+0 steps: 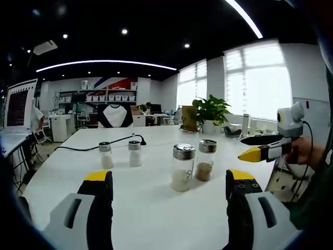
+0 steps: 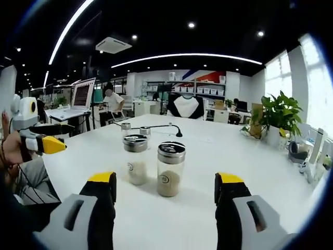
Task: Rotate the seasoning bottle until the label or dispensing opening points toward the visible target arrow and the bottle remains upright within the marked orientation range
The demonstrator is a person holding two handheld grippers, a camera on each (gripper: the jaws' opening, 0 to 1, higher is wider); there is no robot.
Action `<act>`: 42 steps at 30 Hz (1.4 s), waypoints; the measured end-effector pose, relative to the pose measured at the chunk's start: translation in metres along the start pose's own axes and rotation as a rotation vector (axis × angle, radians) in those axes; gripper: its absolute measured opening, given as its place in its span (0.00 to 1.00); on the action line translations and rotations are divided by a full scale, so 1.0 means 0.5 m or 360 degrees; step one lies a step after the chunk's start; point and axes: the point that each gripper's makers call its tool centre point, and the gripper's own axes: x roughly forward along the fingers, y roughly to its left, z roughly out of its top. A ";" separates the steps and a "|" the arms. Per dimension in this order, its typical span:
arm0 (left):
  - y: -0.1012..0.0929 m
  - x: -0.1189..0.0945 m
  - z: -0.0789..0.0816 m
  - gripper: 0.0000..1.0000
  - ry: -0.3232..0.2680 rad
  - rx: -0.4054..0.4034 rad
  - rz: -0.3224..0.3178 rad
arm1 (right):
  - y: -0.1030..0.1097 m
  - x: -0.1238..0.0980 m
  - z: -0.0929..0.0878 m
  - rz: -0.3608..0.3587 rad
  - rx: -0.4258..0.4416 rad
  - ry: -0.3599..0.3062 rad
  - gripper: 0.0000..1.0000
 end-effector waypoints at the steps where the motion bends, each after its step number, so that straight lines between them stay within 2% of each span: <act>1: -0.001 0.000 -0.001 0.95 0.0002 -0.0004 -0.0002 | 0.000 0.000 -0.003 0.0001 0.0001 0.0009 0.85; 4: -0.004 0.000 -0.001 0.95 0.0006 0.0010 -0.0009 | 0.003 0.002 -0.011 0.0011 0.0054 0.0015 0.91; 7: -0.002 0.001 -0.001 0.95 0.0012 0.0015 -0.0011 | 0.026 -0.003 -0.021 0.0062 0.0169 0.0012 0.98; 9: 0.002 0.001 0.002 0.95 0.0008 0.0021 -0.0002 | 0.026 -0.003 -0.026 0.0060 0.0167 0.0021 0.99; 16: 0.016 0.005 0.003 0.94 0.0014 0.0027 0.0000 | 0.008 -0.009 -0.024 0.0024 0.0171 0.0019 0.99; 18: 0.016 0.007 0.005 0.94 0.0013 0.0022 0.0001 | 0.001 -0.010 -0.027 0.0004 0.0153 0.0032 0.99; 21: 0.016 0.013 0.009 0.94 -0.0001 -0.0015 0.0001 | 0.009 -0.011 -0.031 0.0017 0.0056 0.0055 0.96; 23: 0.016 0.016 0.013 0.94 -0.0010 -0.0022 0.0001 | 0.010 -0.012 -0.031 0.0009 0.0058 0.0060 0.97; 30: 0.017 0.040 0.028 0.92 -0.0005 0.0013 -0.0026 | 0.007 -0.013 -0.033 0.0022 0.0135 0.0056 0.98; 36: 0.036 0.058 0.041 0.92 -0.0011 0.0036 0.0002 | 0.007 -0.014 -0.038 0.0018 0.0144 0.0065 0.99; 42: 0.057 0.077 0.045 0.91 -0.0002 0.0072 0.0024 | 0.009 -0.025 -0.031 -0.0008 0.0200 0.0014 0.99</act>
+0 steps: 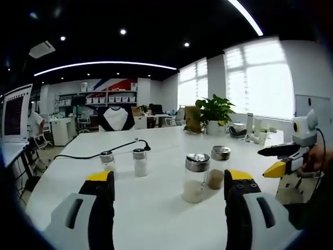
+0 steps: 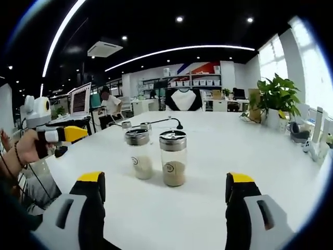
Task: Rotate the seasoning bottle until the label or dispensing opening points toward the visible target arrow and the bottle remains upright within the marked orientation range
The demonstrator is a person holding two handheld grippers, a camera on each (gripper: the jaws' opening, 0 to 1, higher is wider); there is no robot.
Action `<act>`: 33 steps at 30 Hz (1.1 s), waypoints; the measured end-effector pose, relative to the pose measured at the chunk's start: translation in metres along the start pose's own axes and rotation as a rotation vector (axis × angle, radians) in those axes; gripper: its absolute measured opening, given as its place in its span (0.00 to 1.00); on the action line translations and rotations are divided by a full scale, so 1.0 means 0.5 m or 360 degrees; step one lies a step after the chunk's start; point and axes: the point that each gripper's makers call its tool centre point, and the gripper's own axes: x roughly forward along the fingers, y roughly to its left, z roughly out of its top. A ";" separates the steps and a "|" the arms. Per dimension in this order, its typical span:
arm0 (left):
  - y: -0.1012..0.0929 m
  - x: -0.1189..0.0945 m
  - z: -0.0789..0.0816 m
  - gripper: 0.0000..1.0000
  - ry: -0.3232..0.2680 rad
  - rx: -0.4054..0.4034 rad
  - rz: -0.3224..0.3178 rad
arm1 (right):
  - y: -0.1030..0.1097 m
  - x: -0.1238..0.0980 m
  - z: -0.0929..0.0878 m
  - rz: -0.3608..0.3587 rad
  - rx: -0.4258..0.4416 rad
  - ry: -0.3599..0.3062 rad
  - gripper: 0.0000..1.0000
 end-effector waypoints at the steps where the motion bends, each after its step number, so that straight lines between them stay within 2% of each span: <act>1: 0.005 0.008 -0.001 0.91 0.0005 -0.0005 0.0003 | 0.012 -0.002 0.000 0.0026 0.0013 -0.0011 0.99; 6: 0.009 0.044 0.005 0.91 -0.0018 -0.0057 -0.0036 | 0.016 -0.007 -0.001 0.0024 -0.0008 -0.0013 0.98; 9: 0.017 0.065 0.009 0.91 -0.0020 -0.0038 -0.0031 | 0.013 -0.010 -0.002 0.0017 -0.0003 -0.0011 0.98; 15: 0.053 0.111 0.016 0.90 -0.0030 -0.0012 -0.0001 | 0.010 -0.013 0.002 0.0010 -0.0027 -0.0014 0.97; 20: 0.080 0.158 0.009 0.90 -0.0009 0.0017 0.0007 | 0.015 -0.010 0.001 0.0016 -0.0075 -0.0003 0.97; 22: 0.087 0.178 -0.001 0.89 0.0004 0.0000 0.0003 | 0.017 -0.010 0.001 0.0017 -0.0076 -0.0003 0.97; 23: 0.091 0.188 -0.015 0.89 0.0045 -0.0032 0.0006 | 0.020 -0.010 0.001 0.0025 -0.0069 -0.0005 0.97; 25: 0.099 0.202 -0.024 0.89 0.0032 -0.0087 0.0033 | 0.021 -0.010 0.001 0.0031 -0.0066 -0.0003 0.97; 29: 0.105 0.232 -0.052 0.89 0.0080 -0.0050 0.0041 | 0.023 -0.012 0.001 0.0035 -0.0066 -0.0003 0.97; 33: 0.114 0.270 -0.079 0.88 0.0129 -0.0079 0.0030 | 0.028 -0.012 0.000 0.0046 -0.0077 -0.0006 0.97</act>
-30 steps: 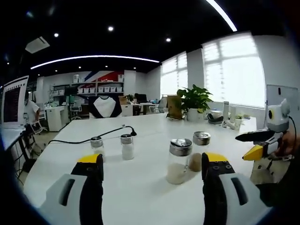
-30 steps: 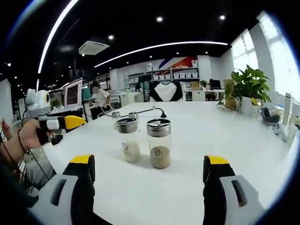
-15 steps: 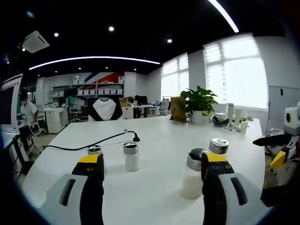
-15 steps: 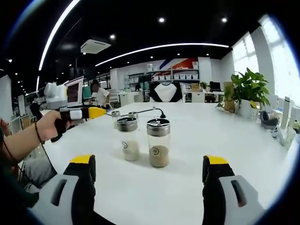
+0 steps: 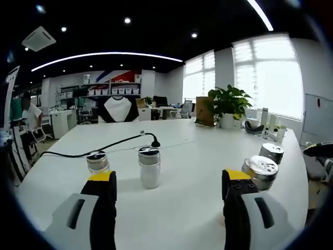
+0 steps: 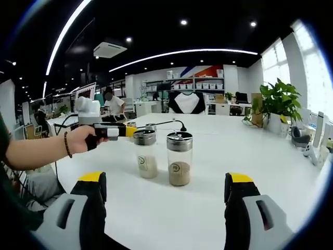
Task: Rotate the seasoning bottle until the label or dispensing opening points toward the visible target arrow and the bottle remains upright within the marked orientation range
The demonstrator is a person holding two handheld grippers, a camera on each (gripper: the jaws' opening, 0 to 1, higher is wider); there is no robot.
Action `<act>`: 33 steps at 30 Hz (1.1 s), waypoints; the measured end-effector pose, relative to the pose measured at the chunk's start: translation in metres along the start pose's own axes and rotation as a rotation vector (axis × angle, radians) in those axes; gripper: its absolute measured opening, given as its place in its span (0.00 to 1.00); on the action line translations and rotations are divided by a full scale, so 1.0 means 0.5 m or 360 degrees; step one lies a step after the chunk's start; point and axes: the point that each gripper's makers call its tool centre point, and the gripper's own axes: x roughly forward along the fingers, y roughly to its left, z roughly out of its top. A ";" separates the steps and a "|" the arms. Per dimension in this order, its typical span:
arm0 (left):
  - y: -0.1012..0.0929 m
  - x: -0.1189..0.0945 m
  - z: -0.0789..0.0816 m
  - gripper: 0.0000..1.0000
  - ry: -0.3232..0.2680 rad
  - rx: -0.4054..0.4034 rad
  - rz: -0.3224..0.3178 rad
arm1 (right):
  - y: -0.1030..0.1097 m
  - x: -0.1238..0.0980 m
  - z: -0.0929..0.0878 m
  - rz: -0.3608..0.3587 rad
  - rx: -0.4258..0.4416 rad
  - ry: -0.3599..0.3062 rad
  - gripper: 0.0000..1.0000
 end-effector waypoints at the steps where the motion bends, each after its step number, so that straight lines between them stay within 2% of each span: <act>1: 0.001 0.004 -0.001 0.87 0.0001 -0.0009 -0.0001 | 0.001 0.000 0.001 0.0003 0.0004 -0.0002 0.97; 7: 0.019 0.058 -0.008 0.85 0.0024 -0.0023 0.0013 | -0.002 -0.002 0.010 0.0000 0.0016 0.0000 0.96; 9: 0.024 0.072 -0.017 0.85 0.0067 -0.0025 0.0015 | -0.005 -0.002 0.013 -0.0004 0.0025 0.0014 0.95; 12: 0.032 0.089 -0.023 0.84 0.0079 -0.0039 0.0019 | -0.010 -0.004 0.021 -0.0010 0.0033 0.0009 0.95; 15: 0.029 0.105 -0.031 0.83 0.0112 0.0018 0.0000 | -0.016 -0.006 0.028 -0.0021 0.0037 -0.0004 0.95; 17: 0.037 0.114 -0.037 0.82 0.0144 0.0012 0.0013 | -0.018 -0.006 0.030 -0.0022 0.0043 -0.0006 0.94; 20: 0.047 0.126 -0.035 0.81 0.0134 -0.0038 0.0020 | -0.019 -0.008 0.031 -0.0024 0.0033 -0.0006 0.94; 22: 0.046 0.136 -0.040 0.78 0.0159 -0.0013 0.0001 | -0.018 -0.008 0.032 -0.0022 0.0032 -0.0004 0.94; 25: 0.053 0.152 -0.031 0.75 0.0127 -0.0054 0.0001 | -0.021 -0.008 0.033 -0.0026 0.0038 -0.0002 0.94; 28: 0.066 0.169 -0.037 0.75 0.0164 -0.0077 0.0041 | -0.023 -0.008 0.036 -0.0028 0.0046 0.0001 0.93; 31: 0.067 0.178 -0.042 0.69 0.0188 -0.0107 0.0047 | -0.026 -0.007 0.041 -0.0034 0.0043 -0.0001 0.93; 33: 0.063 0.181 -0.049 0.68 0.0256 -0.0089 0.0057 | -0.028 -0.005 0.041 -0.0037 0.0040 0.0003 0.93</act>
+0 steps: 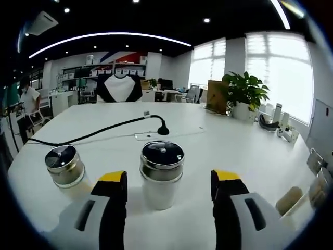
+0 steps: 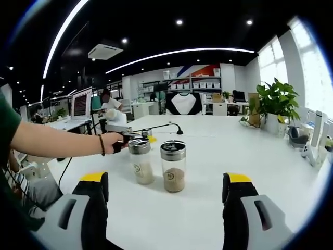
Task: Rotate the seasoning bottle until the label or dispensing opening points toward the visible target arrow and the bottle remains upright within the marked orientation range
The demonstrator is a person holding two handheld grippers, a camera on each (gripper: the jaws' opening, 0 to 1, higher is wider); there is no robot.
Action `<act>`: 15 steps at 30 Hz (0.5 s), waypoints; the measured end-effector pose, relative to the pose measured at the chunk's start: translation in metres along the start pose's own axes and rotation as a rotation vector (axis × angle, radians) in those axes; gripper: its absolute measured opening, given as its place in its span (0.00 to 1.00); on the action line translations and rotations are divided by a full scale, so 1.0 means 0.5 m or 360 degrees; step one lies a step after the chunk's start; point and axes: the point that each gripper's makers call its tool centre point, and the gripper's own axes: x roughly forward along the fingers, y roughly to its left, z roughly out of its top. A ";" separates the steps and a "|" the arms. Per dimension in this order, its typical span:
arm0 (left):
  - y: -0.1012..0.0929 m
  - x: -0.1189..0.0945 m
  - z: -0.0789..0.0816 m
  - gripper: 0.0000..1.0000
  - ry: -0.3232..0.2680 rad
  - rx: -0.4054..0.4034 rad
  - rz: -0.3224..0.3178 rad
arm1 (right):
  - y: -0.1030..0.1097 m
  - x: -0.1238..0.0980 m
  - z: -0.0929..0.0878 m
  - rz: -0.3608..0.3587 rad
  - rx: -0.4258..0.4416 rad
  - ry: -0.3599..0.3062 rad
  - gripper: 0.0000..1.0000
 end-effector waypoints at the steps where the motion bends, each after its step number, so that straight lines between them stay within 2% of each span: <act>1: -0.002 0.003 0.001 0.67 -0.0001 0.0032 0.0001 | -0.001 0.001 0.000 -0.0001 -0.0001 0.0000 0.93; 5: -0.006 0.011 -0.001 0.60 0.0015 0.0014 -0.0018 | -0.004 0.006 -0.004 0.0001 0.0001 0.0011 0.92; 8: -0.003 0.017 -0.007 0.59 0.0049 0.0027 0.0006 | -0.003 0.007 -0.004 0.0003 -0.0004 0.0014 0.92; 11: -0.001 0.029 -0.006 0.57 0.0035 -0.0014 0.0003 | -0.004 0.006 -0.006 0.0001 -0.0005 0.0023 0.90; 12: 0.000 0.032 -0.008 0.55 0.0041 -0.0008 0.0008 | -0.005 0.005 -0.006 -0.0001 -0.0002 0.0023 0.90; 13: 0.011 0.031 -0.015 0.51 0.0075 0.0040 0.0058 | -0.006 0.004 -0.006 -0.0004 -0.0001 0.0023 0.90; 15: 0.008 0.034 -0.017 0.47 0.0078 0.0009 0.0035 | -0.009 0.002 -0.007 -0.0010 -0.0001 0.0026 0.90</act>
